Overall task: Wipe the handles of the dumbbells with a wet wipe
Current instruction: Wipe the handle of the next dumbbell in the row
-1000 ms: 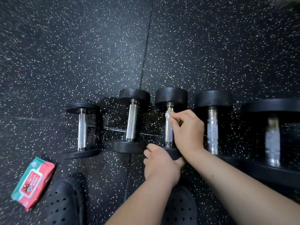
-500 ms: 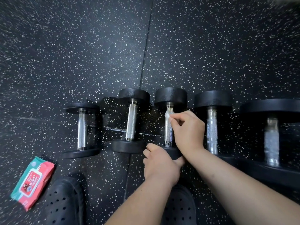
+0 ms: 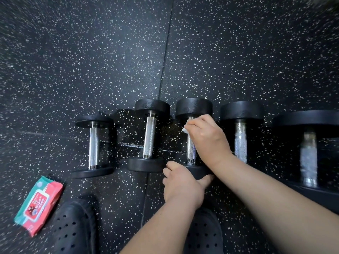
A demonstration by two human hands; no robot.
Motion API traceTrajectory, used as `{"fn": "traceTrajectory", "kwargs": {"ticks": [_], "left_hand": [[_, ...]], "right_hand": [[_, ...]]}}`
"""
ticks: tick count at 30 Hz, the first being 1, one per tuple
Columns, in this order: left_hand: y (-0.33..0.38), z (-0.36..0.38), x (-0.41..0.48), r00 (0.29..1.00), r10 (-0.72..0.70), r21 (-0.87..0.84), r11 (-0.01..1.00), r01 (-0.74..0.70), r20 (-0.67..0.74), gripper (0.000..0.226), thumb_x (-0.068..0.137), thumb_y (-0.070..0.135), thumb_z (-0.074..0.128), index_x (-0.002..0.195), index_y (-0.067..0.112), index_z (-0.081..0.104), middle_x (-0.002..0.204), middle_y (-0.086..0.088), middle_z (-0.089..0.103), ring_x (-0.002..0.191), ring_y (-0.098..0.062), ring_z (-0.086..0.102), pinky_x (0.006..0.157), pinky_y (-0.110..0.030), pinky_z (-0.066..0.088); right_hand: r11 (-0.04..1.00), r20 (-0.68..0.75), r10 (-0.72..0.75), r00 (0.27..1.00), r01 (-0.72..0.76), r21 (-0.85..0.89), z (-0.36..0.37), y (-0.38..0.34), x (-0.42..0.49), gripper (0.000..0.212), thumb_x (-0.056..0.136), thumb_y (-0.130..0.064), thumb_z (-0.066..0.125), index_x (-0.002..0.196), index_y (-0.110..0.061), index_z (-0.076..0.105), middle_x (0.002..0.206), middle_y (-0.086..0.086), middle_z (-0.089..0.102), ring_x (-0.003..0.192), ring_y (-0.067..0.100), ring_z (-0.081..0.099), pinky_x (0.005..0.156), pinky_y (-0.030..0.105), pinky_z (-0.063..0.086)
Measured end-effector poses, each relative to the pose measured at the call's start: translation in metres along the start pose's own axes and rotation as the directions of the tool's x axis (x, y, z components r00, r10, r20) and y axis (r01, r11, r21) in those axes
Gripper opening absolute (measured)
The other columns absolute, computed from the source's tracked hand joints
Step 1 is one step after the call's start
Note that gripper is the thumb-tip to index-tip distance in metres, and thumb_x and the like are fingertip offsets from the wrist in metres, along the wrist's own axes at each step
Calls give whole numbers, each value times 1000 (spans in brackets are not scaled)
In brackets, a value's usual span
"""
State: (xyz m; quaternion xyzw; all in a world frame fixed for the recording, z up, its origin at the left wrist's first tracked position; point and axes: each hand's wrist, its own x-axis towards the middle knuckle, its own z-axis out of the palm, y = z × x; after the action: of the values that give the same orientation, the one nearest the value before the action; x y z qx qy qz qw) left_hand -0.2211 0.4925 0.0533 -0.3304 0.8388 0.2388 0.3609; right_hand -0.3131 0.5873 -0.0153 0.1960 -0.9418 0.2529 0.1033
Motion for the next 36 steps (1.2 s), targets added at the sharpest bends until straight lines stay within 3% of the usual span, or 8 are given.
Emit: {"fn": "traceTrajectory", "kwargs": {"ticks": [5, 10, 16, 18, 21, 26, 30, 36], "left_hand": [[-2, 1, 1, 1000, 4, 9, 1000, -4, -13, 105, 68, 71, 84, 135, 11, 31, 140, -7, 43, 126, -31, 51, 98, -43, 50], [-1, 0, 0, 1000, -1, 1, 1000, 1, -6, 108, 65, 75, 85, 134, 11, 31, 140, -7, 43, 127, -32, 51, 97, -43, 49], [-1, 1, 0, 1000, -1, 7, 1000, 1, -4, 99, 68, 67, 85, 130, 13, 31, 138, -7, 42, 127, -32, 51, 99, -45, 51], [-1, 1, 0, 1000, -9, -2, 1000, 9, -1, 101, 66, 70, 85, 130, 13, 31, 137, -7, 42, 127, -32, 51, 98, -45, 51], [-1, 1, 0, 1000, -11, -12, 1000, 11, 6, 107, 62, 76, 84, 130, 13, 31, 137, -7, 42, 126, -32, 51, 97, -47, 52], [0, 1, 0, 1000, -13, -6, 1000, 13, 3, 103, 64, 73, 85, 128, 14, 31, 136, -6, 42, 125, -31, 51, 97, -46, 51], [-1, 1, -1, 1000, -5, -10, 1000, 5, 1, 105, 63, 77, 83, 129, 13, 31, 136, -6, 42, 125, -30, 51, 96, -44, 50], [-1, 2, 1, 1000, 5, 5, 1000, -5, -15, 98, 68, 71, 83, 128, 14, 32, 136, -6, 43, 124, -30, 52, 96, -44, 51]], "right_hand": [[998, 11, -56, 998, 56, 15, 4, -1, -15, 9, 97, -17, 76, 103, -13, 79, 107, -6, 76, 99, 27, 63, 79, 41, 55], [983, 5, -12, 1000, 13, -181, 1, -3, 6, 1, 91, -22, 81, 92, -22, 80, 107, -12, 77, 84, 27, 57, 65, 36, 43], [977, 279, 132, 951, -77, -198, 4, -18, -1, 13, 87, -23, 81, 80, -32, 75, 86, -15, 70, 69, 10, 61, 55, 19, 40], [971, 324, 178, 929, -113, -209, 3, -17, 6, 12, 86, -19, 80, 86, -28, 72, 89, -11, 68, 68, 12, 64, 54, 23, 47], [965, 248, 216, 944, -167, -204, -1, -15, 14, 17, 79, -16, 84, 85, -26, 72, 87, -7, 69, 57, 20, 62, 47, 24, 42], [986, 293, 122, 948, -83, -144, 5, -12, -1, 10, 93, -18, 73, 95, -26, 76, 95, -8, 71, 71, 21, 72, 55, 33, 55], [980, 105, 166, 980, -153, -127, -1, -9, 10, 11, 87, -18, 79, 95, -25, 78, 94, -7, 74, 71, 24, 69, 53, 34, 53], [961, -33, 271, 962, -269, 61, -14, -16, -13, 8, 97, -27, 76, 97, -22, 82, 100, -11, 74, 88, 20, 59, 72, 34, 53]]}}
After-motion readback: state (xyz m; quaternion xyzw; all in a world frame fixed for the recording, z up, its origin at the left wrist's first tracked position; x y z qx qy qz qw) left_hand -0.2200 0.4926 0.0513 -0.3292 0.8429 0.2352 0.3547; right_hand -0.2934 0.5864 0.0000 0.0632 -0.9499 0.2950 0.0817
